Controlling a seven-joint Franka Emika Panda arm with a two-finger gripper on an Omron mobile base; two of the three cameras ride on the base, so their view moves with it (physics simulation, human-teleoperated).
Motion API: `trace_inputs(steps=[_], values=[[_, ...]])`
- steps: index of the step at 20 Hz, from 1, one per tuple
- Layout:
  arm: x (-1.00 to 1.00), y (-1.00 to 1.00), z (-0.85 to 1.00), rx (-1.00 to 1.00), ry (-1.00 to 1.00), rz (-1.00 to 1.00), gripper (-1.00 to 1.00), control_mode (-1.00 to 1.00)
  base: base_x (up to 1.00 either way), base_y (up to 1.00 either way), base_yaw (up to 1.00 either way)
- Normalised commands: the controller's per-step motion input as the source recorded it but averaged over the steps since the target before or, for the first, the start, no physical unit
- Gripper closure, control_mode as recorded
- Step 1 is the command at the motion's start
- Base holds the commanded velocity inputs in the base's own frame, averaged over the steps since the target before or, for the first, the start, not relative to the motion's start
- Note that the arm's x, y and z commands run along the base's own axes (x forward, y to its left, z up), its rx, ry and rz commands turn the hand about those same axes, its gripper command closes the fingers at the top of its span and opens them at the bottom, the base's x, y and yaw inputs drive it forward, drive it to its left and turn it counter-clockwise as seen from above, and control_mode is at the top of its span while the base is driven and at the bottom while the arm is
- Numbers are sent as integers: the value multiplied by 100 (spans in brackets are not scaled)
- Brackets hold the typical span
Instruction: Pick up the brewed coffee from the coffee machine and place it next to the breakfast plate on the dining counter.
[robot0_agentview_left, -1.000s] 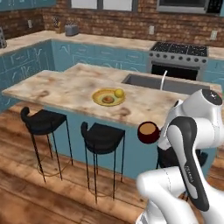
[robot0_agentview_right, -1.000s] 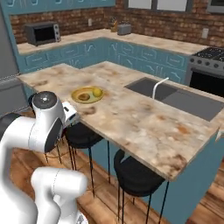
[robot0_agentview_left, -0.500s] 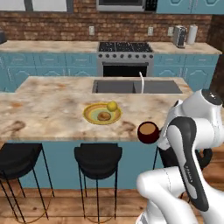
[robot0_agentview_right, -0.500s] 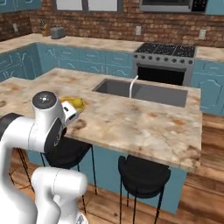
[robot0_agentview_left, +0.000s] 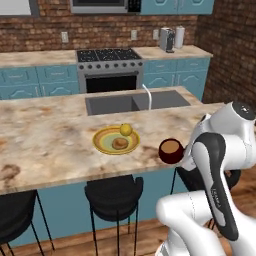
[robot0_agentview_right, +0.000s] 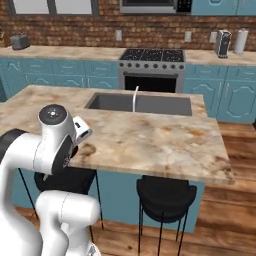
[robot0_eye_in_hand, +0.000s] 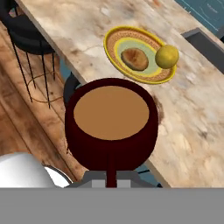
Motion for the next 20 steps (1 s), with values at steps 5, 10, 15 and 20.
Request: trace_inputs(steps=[5, 10, 15, 20], values=[[0, 0, 0, 0, 0, 0, 100, 100, 39, 29, -27], [21, 0, 0, 0, -1, -9, 100, -100, 30, 8, -14], [54, 0, -3, 0, 0, -19, 100, -100, 0, 0, 0], [51, 0, -14, 0, 0, -4, 100, -100, 0, 0, 0]])
